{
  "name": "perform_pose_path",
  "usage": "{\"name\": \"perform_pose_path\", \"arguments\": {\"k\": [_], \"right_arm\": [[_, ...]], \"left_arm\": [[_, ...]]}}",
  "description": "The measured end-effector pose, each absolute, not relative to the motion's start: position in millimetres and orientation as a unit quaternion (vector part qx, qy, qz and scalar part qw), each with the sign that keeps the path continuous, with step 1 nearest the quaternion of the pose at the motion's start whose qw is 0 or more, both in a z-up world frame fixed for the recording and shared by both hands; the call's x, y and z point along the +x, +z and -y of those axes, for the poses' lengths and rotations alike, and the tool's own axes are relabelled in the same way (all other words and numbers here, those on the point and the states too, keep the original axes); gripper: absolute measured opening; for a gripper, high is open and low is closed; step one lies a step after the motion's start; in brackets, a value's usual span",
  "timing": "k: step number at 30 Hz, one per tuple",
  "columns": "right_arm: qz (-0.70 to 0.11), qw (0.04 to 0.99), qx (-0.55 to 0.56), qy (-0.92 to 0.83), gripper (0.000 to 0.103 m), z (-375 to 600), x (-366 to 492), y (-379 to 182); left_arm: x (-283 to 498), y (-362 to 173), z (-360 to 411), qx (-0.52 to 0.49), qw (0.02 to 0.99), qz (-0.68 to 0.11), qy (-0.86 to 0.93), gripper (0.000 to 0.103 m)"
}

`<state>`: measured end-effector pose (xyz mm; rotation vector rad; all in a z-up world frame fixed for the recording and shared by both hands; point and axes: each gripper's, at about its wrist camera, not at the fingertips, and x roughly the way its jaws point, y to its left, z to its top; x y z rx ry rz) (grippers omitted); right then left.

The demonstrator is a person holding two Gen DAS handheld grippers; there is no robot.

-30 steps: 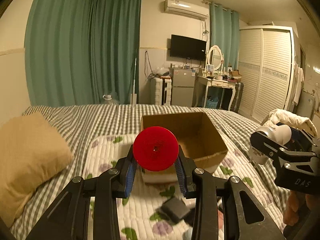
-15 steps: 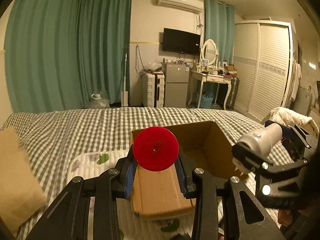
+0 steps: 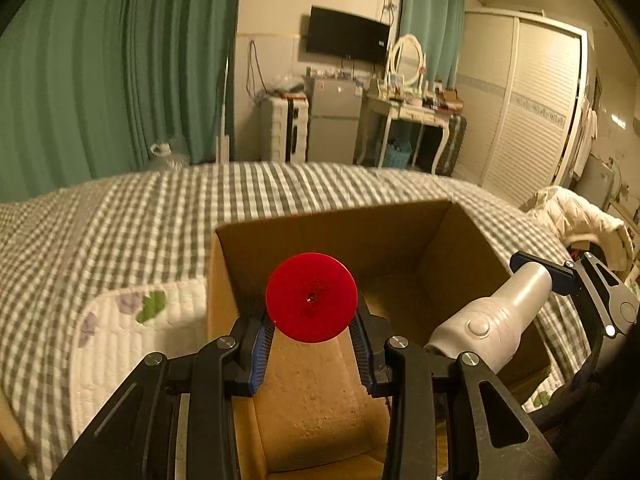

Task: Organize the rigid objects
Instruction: 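Carry the bottle in the left tool and massager in the right tool over the box, then open the left tool to drop the bottle while the right tool releases the massager into the box, then move both tools back down to the remaining items beside the box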

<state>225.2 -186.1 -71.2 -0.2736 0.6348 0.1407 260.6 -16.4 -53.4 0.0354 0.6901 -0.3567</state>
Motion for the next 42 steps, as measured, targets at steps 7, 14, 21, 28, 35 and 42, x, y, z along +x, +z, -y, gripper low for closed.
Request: {"name": "perform_pose_path", "arguments": {"k": [7, 14, 21, 28, 35, 42], "right_arm": [[-0.338, 0.927, -0.145, 0.066, 0.102, 182, 231, -90], [-0.348, 0.924, -0.146, 0.061, 0.103, 184, 230, -95], [-0.336, 0.931, -0.13, 0.053, 0.103, 187, 217, -82], [-0.308, 0.946, -0.089, 0.05, 0.103, 194, 201, -49], [-0.271, 0.957, -0.093, 0.047, 0.103, 186, 175, -15], [-0.225, 0.97, -0.079, 0.044, 0.103, 191, 133, 19]], "left_arm": [[270, -68, 19, 0.011, 0.915, -0.364, -0.176, 0.036], [270, -65, 13, 0.005, 0.917, -0.365, -0.162, 0.055], [246, -32, -1, 0.0, 0.936, -0.322, -0.145, 0.076], [222, -2, -18, -0.006, 0.947, -0.295, -0.13, 0.084], [190, 27, -35, -0.019, 0.959, -0.26, -0.114, 0.1], [146, 59, -46, -0.028, 0.973, -0.213, -0.09, 0.103]]}}
